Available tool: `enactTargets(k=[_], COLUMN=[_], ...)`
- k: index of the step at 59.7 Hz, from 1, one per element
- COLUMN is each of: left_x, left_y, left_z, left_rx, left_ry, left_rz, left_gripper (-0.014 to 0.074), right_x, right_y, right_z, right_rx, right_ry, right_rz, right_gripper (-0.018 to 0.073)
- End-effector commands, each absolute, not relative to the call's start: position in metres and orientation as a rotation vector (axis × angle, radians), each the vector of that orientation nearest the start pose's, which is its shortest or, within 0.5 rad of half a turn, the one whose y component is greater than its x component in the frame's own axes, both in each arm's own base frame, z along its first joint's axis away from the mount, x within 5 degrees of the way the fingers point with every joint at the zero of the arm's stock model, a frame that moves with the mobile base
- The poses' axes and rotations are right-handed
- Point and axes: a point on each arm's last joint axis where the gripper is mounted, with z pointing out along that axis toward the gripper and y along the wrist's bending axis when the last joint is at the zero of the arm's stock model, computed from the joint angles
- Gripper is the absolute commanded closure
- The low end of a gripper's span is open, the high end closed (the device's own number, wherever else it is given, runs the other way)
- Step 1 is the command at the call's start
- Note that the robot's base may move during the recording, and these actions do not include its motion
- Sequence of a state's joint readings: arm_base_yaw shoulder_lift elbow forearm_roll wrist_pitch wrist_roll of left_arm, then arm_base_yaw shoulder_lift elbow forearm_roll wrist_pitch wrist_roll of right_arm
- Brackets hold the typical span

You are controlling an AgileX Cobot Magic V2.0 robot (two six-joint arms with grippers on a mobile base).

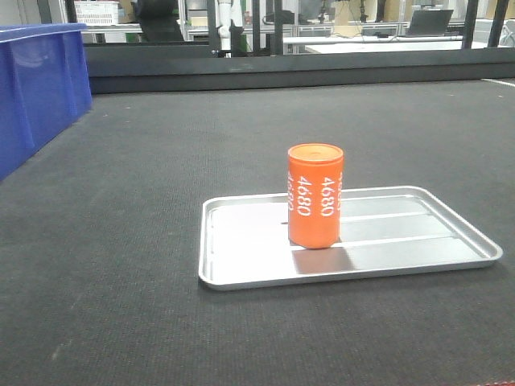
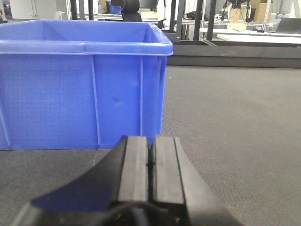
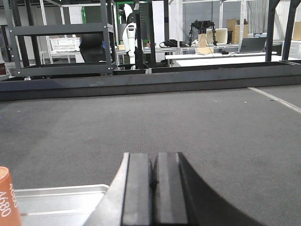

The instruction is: Grab orange capacitor from left shelf to right conveyor

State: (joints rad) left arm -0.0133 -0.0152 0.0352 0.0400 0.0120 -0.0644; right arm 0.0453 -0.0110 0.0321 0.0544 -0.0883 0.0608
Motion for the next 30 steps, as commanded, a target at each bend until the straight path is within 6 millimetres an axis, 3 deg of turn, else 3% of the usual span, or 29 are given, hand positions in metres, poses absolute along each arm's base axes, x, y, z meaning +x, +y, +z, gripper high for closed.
enactTargets(k=[1, 30], left_x=[0.0563, 0.0563], left_y=[-0.0011, -0.0011], left_z=[0.2023, 0.2023], left_rx=[-0.01, -0.01], left_ry=[1.44, 1.44], left_rz=[-0.042, -0.042], left_gripper=[0.0722, 0.0722], right_x=[0.0506, 0.0506], right_y=[0.0011, 0.0011], right_z=[0.2278, 0.2278], right_rx=[0.05, 0.05], right_ry=[1.278, 1.278], right_rz=[0.115, 0.115], right_gripper=[0.051, 0.051])
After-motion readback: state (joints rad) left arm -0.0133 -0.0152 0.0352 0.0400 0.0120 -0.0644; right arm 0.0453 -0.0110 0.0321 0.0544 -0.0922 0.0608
